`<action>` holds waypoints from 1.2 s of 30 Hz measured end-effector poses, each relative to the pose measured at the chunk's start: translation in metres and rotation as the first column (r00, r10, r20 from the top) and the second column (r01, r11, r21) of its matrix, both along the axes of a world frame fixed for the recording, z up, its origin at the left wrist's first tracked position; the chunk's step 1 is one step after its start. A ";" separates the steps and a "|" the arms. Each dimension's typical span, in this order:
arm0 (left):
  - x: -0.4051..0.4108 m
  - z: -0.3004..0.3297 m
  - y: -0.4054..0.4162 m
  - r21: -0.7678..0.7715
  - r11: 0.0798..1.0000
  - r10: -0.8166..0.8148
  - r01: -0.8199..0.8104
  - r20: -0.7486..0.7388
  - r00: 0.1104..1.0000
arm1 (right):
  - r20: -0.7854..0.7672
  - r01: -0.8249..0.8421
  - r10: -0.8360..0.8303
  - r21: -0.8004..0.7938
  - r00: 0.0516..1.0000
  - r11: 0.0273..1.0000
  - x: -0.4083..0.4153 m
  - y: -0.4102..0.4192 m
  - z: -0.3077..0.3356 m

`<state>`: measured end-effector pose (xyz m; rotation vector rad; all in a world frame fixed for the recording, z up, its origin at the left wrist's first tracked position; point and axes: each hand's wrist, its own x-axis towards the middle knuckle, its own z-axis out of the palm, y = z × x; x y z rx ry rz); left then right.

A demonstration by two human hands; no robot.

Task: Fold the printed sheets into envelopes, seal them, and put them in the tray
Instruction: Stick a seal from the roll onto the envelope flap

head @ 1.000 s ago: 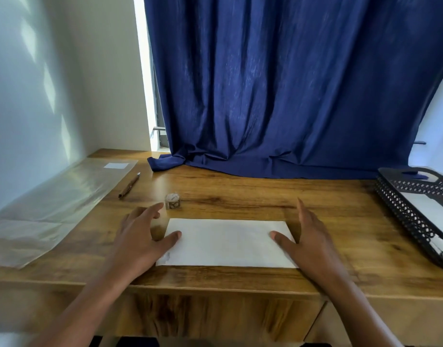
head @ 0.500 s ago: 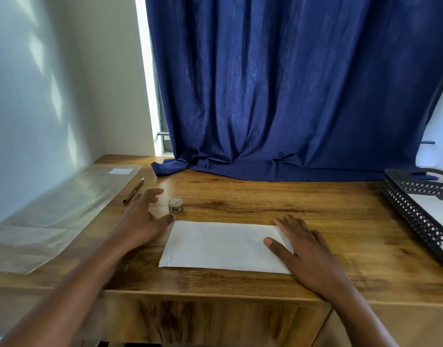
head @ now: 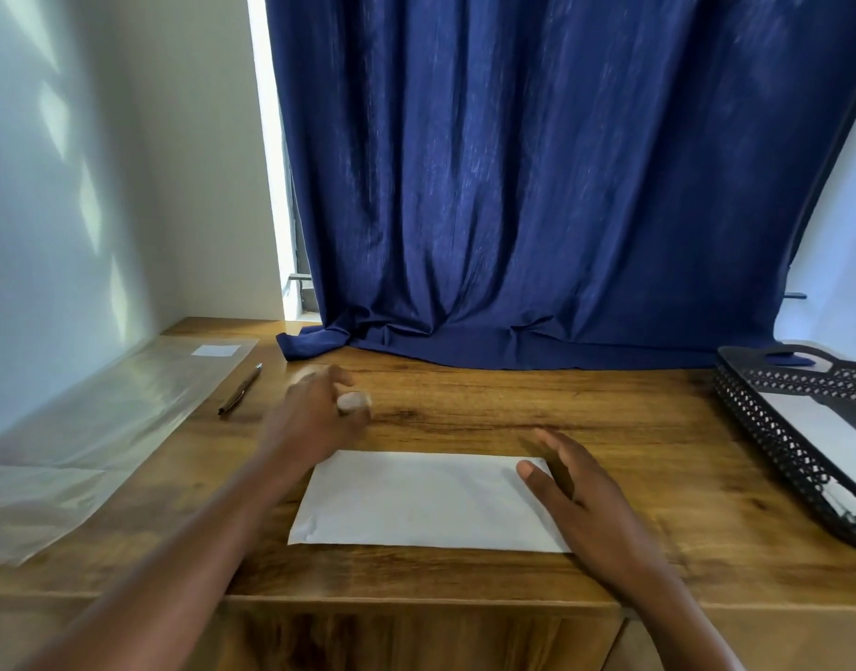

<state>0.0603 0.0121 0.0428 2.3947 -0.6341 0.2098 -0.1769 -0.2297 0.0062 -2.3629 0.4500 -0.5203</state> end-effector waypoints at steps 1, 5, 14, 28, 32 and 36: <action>-0.009 0.003 -0.005 -0.151 0.984 -0.102 0.094 -0.049 0.994 | 0.031 0.016 -0.017 0.033 0.999 0.999 0.000 0.000 0.000; -0.054 0.005 -0.028 -0.639 0.702 -0.555 0.316 -0.212 0.805 | 0.222 0.107 -0.134 0.127 0.966 0.986 0.002 0.003 0.007; -0.088 -0.024 -0.033 -0.625 0.697 -0.583 0.350 -0.211 0.784 | 0.371 -0.088 0.027 0.150 0.928 0.985 0.021 0.043 0.009; -0.096 -0.027 -0.033 -0.562 0.686 -0.613 0.462 -0.103 0.784 | 0.441 -0.207 0.123 0.147 0.889 0.967 0.015 0.042 0.004; -0.096 -0.027 -0.033 -0.566 0.685 -0.614 0.459 -0.109 0.782 | 0.418 -0.196 0.128 0.125 0.899 0.973 0.015 0.042 0.004; -0.096 -0.027 -0.033 -0.553 0.695 -0.607 0.459 -0.110 0.787 | 0.378 -0.178 0.118 0.128 0.918 0.976 0.015 0.042 0.004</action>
